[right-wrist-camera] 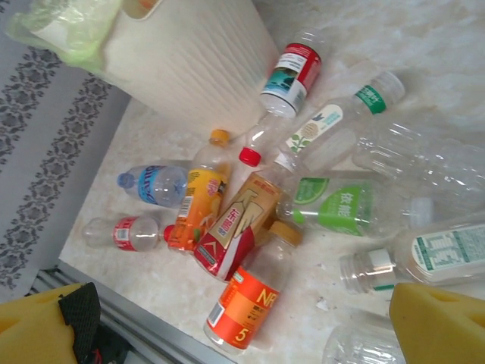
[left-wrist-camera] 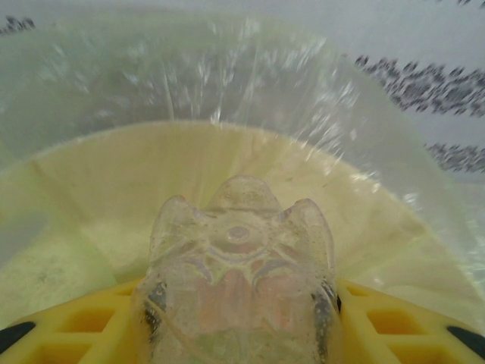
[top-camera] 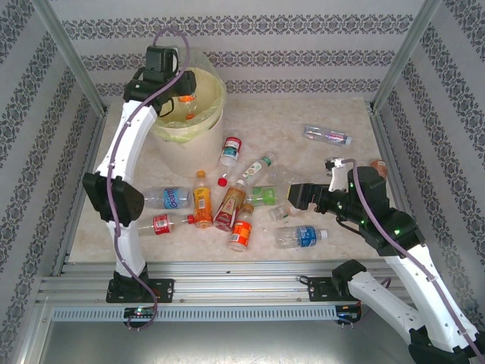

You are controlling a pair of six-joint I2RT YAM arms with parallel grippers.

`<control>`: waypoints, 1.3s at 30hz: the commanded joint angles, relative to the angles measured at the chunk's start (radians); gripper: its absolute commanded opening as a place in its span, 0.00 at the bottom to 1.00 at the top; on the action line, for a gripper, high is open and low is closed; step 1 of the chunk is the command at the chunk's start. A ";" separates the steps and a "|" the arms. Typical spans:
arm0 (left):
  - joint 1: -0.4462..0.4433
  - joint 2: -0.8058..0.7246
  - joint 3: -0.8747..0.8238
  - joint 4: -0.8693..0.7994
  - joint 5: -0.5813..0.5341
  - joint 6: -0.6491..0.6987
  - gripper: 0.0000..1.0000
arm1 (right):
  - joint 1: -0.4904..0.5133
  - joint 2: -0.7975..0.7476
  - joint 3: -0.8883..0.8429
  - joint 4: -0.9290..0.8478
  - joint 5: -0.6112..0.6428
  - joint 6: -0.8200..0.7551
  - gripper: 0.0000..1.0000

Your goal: Put the plastic bottles in the bin

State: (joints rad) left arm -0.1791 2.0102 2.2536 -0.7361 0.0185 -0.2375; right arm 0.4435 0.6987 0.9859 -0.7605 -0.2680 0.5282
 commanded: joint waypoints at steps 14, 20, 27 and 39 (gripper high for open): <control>0.013 0.202 0.175 -0.301 0.033 0.063 0.55 | -0.042 0.040 0.018 -0.144 0.168 0.022 0.98; 0.012 0.210 0.176 -0.356 0.043 0.062 0.58 | -0.186 0.064 0.013 -0.182 0.192 0.013 0.98; 0.012 0.177 0.184 -0.371 0.057 0.061 0.74 | -0.328 0.115 -0.010 -0.145 0.131 -0.042 0.98; 0.013 0.034 0.228 -0.386 0.118 0.022 1.00 | -0.544 0.219 -0.001 -0.130 0.160 -0.149 0.98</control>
State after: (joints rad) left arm -0.1761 2.1330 2.4313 -1.0931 0.1055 -0.1951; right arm -0.0673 0.8871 0.9901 -0.9077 -0.1219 0.4255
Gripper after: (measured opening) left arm 0.998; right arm 0.981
